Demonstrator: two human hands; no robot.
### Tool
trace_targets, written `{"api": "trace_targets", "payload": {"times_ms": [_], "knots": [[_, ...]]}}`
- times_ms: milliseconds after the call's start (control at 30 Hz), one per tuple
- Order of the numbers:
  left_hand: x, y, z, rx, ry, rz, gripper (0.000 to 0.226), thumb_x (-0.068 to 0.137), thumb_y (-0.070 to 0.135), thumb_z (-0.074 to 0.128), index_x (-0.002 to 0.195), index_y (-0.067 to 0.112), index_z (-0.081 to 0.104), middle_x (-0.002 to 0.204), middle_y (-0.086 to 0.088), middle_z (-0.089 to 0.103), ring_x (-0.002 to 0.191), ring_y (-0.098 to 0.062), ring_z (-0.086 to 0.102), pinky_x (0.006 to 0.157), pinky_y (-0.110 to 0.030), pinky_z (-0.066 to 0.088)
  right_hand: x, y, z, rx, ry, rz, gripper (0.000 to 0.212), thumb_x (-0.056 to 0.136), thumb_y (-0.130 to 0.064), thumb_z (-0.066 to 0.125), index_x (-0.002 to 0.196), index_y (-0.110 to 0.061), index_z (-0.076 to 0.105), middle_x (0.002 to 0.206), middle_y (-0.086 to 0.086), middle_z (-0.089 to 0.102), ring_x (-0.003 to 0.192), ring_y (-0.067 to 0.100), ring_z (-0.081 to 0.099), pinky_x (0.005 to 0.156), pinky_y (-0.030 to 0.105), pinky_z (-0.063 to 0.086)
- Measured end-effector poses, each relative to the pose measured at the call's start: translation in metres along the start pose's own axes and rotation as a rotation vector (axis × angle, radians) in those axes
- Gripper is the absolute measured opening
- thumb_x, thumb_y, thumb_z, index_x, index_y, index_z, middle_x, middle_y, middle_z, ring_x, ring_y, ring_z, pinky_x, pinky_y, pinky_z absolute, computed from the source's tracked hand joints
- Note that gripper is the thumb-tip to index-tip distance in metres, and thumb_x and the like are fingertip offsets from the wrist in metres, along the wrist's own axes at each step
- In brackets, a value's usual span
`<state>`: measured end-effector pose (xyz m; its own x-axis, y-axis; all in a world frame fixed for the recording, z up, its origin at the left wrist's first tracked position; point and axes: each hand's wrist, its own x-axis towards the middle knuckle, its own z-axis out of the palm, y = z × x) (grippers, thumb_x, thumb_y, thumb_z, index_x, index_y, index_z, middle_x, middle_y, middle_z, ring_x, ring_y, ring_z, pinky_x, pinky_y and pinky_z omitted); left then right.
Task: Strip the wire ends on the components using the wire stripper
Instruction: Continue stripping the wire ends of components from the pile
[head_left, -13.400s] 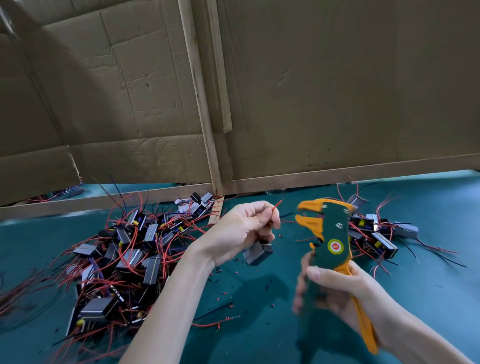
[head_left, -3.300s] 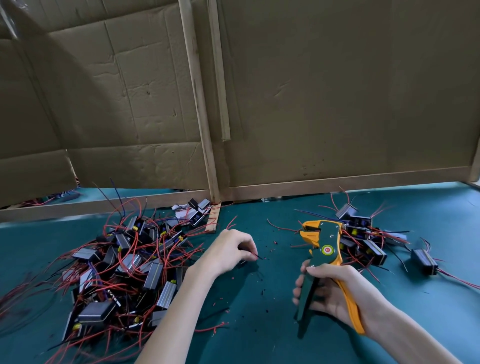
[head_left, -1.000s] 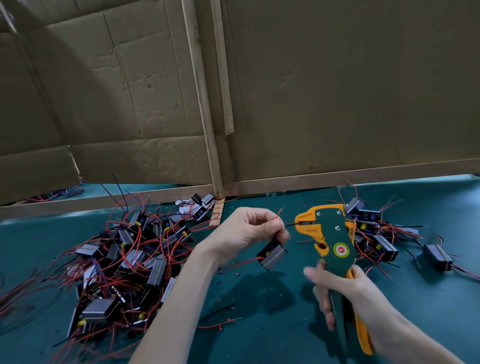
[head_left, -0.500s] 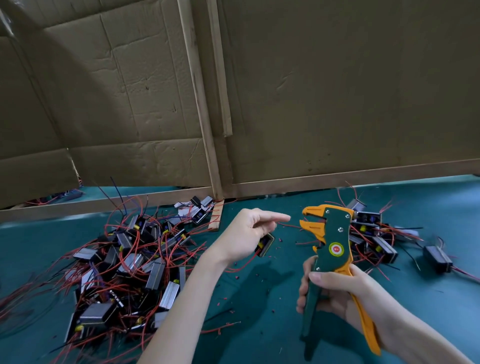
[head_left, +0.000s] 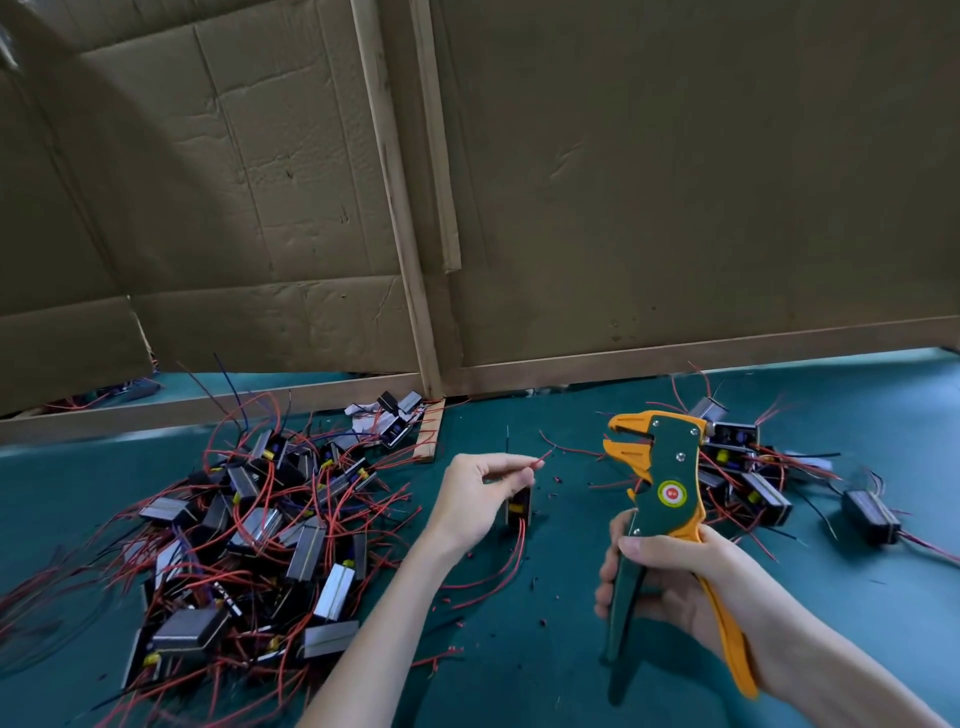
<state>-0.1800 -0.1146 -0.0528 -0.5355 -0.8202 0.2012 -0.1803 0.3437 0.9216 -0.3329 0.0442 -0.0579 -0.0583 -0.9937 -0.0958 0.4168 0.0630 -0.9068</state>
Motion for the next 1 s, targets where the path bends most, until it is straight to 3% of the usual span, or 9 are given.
{"api": "trace_targets", "payload": {"times_ms": [167,367,533,700,1000], "knots": [[-0.001,0.039,-0.011,-0.241,-0.085,0.102,0.016,0.082,0.0,0.07,0.084,0.015,0.076,0.076,0.001,0.074,0.072,-0.007,0.067,0.071,-0.015,0.051,0.0,0.001,0.0,-0.034,-0.043,0.023,0.033,0.054,-0.014,0.087,0.079,-0.003,0.069,0.078,0.028,0.061,0.07,0.043,0.065,0.071,0.051,0.055],[-0.014,0.076,-0.02,-0.116,-0.225,0.136,0.019,0.089,0.014,0.065,0.075,0.022,0.074,0.074,-0.001,0.065,0.069,-0.009,0.052,0.062,-0.014,0.042,-0.002,-0.002,0.007,-0.029,-0.152,0.0,0.03,0.055,-0.012,0.086,0.076,0.0,0.068,0.075,0.029,0.06,0.067,0.042,0.065,0.068,0.051,0.055],[-0.018,0.082,-0.018,-0.085,-0.249,0.102,0.018,0.089,0.015,0.066,0.073,0.023,0.072,0.068,0.009,0.064,0.066,-0.005,0.054,0.061,-0.012,0.042,-0.005,-0.004,0.008,-0.065,-0.189,-0.043,0.024,0.061,-0.012,0.081,0.078,-0.001,0.067,0.076,0.028,0.06,0.069,0.041,0.064,0.07,0.051,0.055],[-0.02,0.085,-0.017,-0.049,-0.29,0.071,0.018,0.088,0.019,0.068,0.071,0.025,0.072,0.067,0.005,0.062,0.066,-0.012,0.051,0.058,-0.014,0.041,-0.006,-0.001,0.007,-0.092,-0.193,-0.042,0.026,0.062,-0.013,0.083,0.08,-0.001,0.068,0.076,0.028,0.061,0.07,0.041,0.065,0.071,0.051,0.054],[-0.019,0.087,-0.021,-0.048,-0.333,0.067,0.02,0.089,0.016,0.066,0.07,0.023,0.071,0.065,0.006,0.062,0.056,-0.003,0.053,0.055,-0.012,0.041,-0.01,-0.002,0.006,-0.155,-0.203,-0.059,0.033,0.069,-0.024,0.089,0.084,-0.005,0.066,0.078,0.025,0.062,0.071,0.041,0.064,0.072,0.049,0.053]]}}
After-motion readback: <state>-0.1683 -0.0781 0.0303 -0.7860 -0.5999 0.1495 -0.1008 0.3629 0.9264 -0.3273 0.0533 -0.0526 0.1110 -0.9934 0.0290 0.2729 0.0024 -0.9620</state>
